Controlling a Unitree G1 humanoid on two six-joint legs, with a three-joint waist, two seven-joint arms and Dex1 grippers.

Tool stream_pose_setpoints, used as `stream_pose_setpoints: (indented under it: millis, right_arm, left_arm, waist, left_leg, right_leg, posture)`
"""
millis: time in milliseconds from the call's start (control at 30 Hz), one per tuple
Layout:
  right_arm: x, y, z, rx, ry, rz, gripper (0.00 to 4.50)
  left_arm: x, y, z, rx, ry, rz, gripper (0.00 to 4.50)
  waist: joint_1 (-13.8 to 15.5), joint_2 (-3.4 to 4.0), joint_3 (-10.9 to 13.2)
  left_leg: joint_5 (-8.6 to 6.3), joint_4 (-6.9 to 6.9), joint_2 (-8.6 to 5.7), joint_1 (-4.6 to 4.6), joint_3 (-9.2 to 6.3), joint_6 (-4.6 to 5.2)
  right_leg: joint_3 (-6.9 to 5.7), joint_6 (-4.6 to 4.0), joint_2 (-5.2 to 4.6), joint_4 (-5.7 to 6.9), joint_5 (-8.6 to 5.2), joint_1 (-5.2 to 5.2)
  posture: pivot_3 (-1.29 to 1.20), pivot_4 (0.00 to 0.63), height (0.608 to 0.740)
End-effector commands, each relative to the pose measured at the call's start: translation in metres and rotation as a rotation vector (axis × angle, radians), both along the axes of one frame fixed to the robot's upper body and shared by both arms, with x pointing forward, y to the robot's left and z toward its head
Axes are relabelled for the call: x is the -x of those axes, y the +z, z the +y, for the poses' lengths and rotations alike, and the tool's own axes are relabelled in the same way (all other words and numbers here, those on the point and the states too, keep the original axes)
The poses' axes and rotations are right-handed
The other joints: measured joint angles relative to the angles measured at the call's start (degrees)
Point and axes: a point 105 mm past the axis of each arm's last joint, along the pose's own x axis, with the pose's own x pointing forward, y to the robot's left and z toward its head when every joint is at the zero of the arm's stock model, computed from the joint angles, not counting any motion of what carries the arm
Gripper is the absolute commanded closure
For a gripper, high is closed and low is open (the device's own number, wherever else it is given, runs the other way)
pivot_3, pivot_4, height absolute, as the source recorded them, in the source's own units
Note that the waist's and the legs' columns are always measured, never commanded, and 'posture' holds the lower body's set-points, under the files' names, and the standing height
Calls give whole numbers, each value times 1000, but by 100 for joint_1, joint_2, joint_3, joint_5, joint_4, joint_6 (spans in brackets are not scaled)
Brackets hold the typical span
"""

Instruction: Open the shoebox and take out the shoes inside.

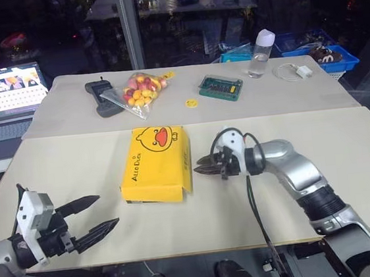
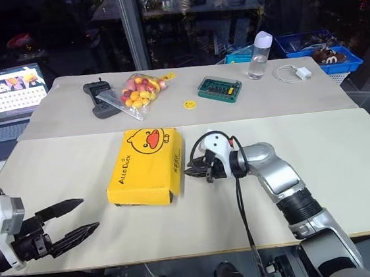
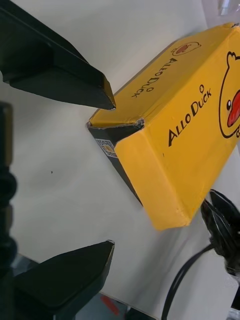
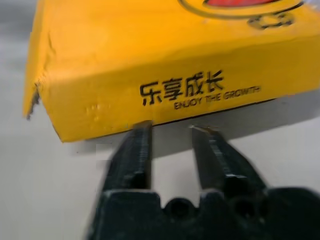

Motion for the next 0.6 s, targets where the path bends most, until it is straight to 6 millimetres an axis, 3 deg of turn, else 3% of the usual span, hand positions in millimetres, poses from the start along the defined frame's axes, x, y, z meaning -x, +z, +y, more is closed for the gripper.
stream_pose_setpoints:
  millis: [33, 333, 433, 600]
  right_arm:
    - [1, 11, 15, 21, 83, -90, 4412]
    - [-11, -5, 29, 120, 103, -155, 4412]
    - [-10, 2, 41, 95, 124, -173, 4412]
    - [-13, 12, 46, 81, 118, -192, 4412]
  left_arm:
    - [1, 8, -5, 3, -33, -50, 0]
    - [1, 11, -5, 8, -37, -64, 0]
    - [1, 11, -6, 12, -34, -66, 0]
    - [0, 10, -9, 15, -36, -65, 0]
  waist:
    - [-2, 1, 1]
    - [-4, 1, 1]
    - [-15, 2, 1]
    - [-18, 2, 1]
  left_leg:
    - [0, 0, 0, 0, 0, 0]
    - [0, 0, 2, 2, 0, 0]
    - [0, 0, 2, 2, -1, 0]
    - [0, 0, 7, 4, -1, 0]
  right_leg:
    - [0, 0, 0, 0, 0, 0]
    - [-3, -1, 1, 3, 1, -1]
    - [-3, 8, 1, 4, 7, -1]
    - [-6, 15, 5, 7, 12, -1]
  posture:
    - [0, 150, 712]
    - [0, 150, 712]
    - [0, 150, 712]
    - [0, 150, 712]
